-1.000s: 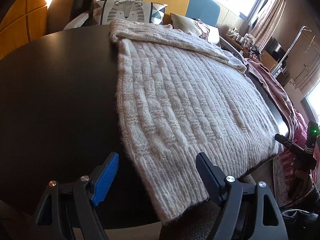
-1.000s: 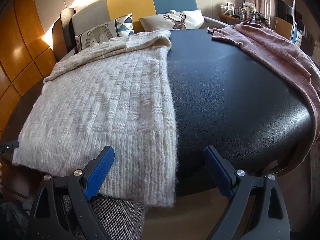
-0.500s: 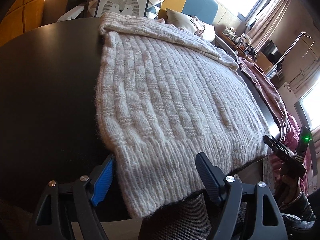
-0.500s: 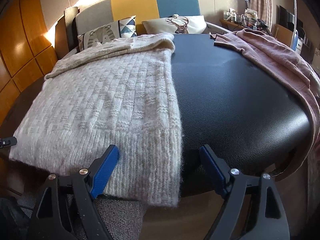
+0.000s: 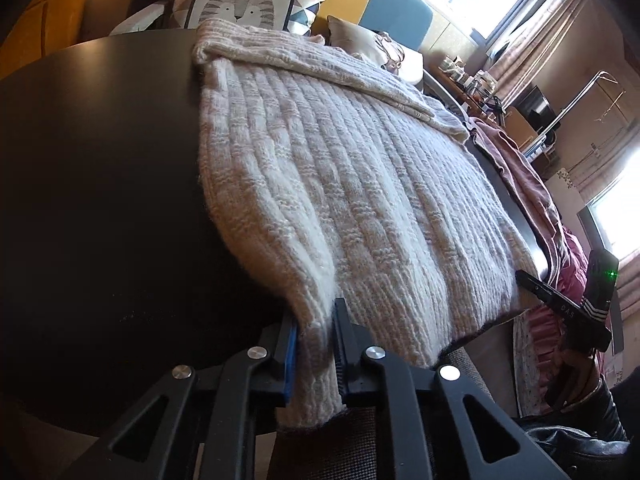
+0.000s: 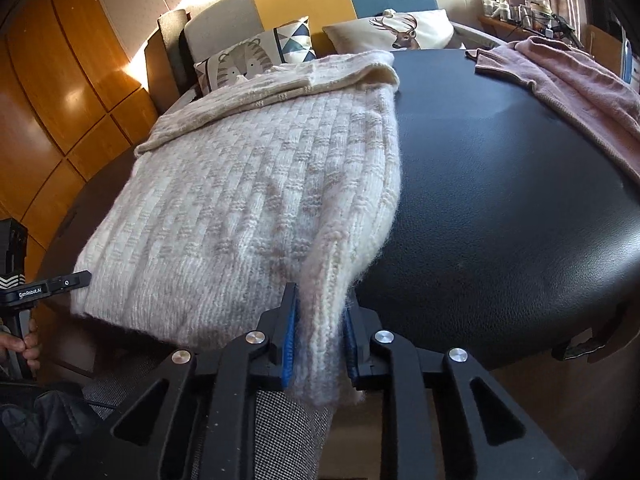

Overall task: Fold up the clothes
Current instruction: 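Close both grippers on the sweater hem, then hold the hem with both grippers and lift it off the table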

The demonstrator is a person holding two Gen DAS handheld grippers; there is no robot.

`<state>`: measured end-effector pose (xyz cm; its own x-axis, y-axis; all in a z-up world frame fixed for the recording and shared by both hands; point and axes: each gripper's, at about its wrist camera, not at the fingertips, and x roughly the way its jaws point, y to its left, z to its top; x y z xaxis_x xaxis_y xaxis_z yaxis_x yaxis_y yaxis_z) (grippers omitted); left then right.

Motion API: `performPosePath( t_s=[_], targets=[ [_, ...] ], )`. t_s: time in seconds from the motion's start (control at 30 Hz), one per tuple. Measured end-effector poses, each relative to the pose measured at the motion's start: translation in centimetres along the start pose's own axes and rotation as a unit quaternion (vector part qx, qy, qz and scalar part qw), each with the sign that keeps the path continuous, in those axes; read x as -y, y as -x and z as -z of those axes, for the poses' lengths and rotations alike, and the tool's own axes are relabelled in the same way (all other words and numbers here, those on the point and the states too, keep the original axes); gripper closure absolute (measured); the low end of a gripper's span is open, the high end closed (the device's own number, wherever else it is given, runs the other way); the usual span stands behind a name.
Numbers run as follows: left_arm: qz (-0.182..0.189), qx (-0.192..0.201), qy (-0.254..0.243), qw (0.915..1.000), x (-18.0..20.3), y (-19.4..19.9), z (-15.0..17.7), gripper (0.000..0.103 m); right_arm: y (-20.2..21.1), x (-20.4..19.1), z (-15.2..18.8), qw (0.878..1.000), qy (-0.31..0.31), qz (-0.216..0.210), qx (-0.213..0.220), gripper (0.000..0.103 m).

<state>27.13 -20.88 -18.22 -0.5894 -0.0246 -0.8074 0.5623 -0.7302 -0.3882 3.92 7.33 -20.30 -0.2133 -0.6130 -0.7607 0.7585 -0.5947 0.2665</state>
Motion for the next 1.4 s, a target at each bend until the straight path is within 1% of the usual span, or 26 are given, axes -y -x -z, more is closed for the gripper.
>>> performPosePath(
  t_s=[0.03, 0.13, 0.23, 0.37, 0.47, 0.6, 0.67, 0.7, 0.73, 0.77, 0.8, 0.83, 0.97, 1.1, 1.17, 1.3, 1.4],
  targets=[
    [0.001, -0.001, 0.003, 1.0000, -0.1, 0.0, 0.0, 0.087, -0.1, -0.1, 0.0, 1.000, 0.002, 0.001, -0.001, 0.081],
    [0.003, -0.007, 0.010, 0.9999, -0.2, -0.2, 0.0, 0.087, -0.1, 0.1, 0.0, 1.000, 0.001, -0.002, -0.004, 0.081],
    [-0.001, -0.010, 0.006, 0.9999, -0.1, -0.3, 0.0, 0.087, -0.2, 0.3, 0.0, 1.000, -0.001, -0.007, -0.007, 0.081],
    [0.000, -0.011, 0.010, 0.9999, -0.2, -0.4, 0.0, 0.086, -0.3, 0.0, 0.0, 1.000, 0.009, 0.000, -0.009, 0.081],
    [0.005, -0.011, 0.019, 0.9997, -0.3, -0.4, 0.1, 0.086, -0.3, 0.3, -0.1, 1.000, -0.003, -0.006, -0.011, 0.081],
    [0.017, -0.015, 0.030, 0.9993, -0.4, -0.5, 0.0, 0.080, -0.4, 0.1, 0.0, 1.000, 0.003, -0.001, -0.009, 0.081],
    [0.006, -0.014, 0.018, 0.9997, -0.1, -0.5, 0.0, 0.079, -0.4, -0.1, 0.0, 1.000, 0.005, 0.005, -0.008, 0.081],
    [0.000, -0.013, 0.011, 0.9998, 0.1, -0.5, 0.0, 0.080, -0.4, -0.2, 0.0, 1.000, 0.006, 0.009, -0.007, 0.081],
    [-0.006, -0.013, 0.004, 0.9999, 0.3, -0.5, -0.1, 0.086, -0.4, -0.4, 0.1, 1.000, 0.008, 0.015, -0.005, 0.081],
    [-0.005, -0.011, 0.001, 0.9999, 0.4, -0.5, 0.0, 0.087, -0.4, -0.5, 0.0, 1.000, 0.011, 0.019, -0.004, 0.081],
    [-0.004, -0.009, -0.001, 0.9999, 0.4, -0.4, 0.0, 0.090, -0.3, -0.7, 0.0, 1.000, 0.012, 0.022, -0.004, 0.082],
    [-0.003, -0.008, -0.003, 1.0000, 0.4, -0.3, 0.0, 0.091, -0.2, -0.7, -0.1, 1.000, 0.013, 0.023, -0.004, 0.086],
    [0.007, -0.001, 0.006, 1.0000, -0.1, 0.0, 0.2, 0.092, 0.5, -0.8, -0.4, 1.000, 0.012, 0.011, -0.001, 0.087],
    [0.001, 0.009, 0.017, 0.9998, -0.6, 0.7, 0.0, 0.092, 1.4, -0.3, -0.7, 1.000, -0.004, -0.017, 0.006, 0.087],
    [-0.001, 0.015, 0.013, 0.9998, -0.7, 1.2, -0.1, 0.092, 2.0, -0.5, -0.7, 1.000, -0.001, -0.027, 0.007, 0.087],
    [0.000, 0.014, 0.015, 0.9998, -1.2, 1.8, 0.3, 0.092, 1.8, -0.7, -0.3, 0.999, 0.011, -0.030, -0.008, 0.087],
    [0.002, 0.001, 0.025, 0.9997, -1.9, 1.1, 0.3, 0.092, 0.8, -0.2, 0.1, 0.999, 0.002, -0.028, -0.023, 0.087]
  ],
)
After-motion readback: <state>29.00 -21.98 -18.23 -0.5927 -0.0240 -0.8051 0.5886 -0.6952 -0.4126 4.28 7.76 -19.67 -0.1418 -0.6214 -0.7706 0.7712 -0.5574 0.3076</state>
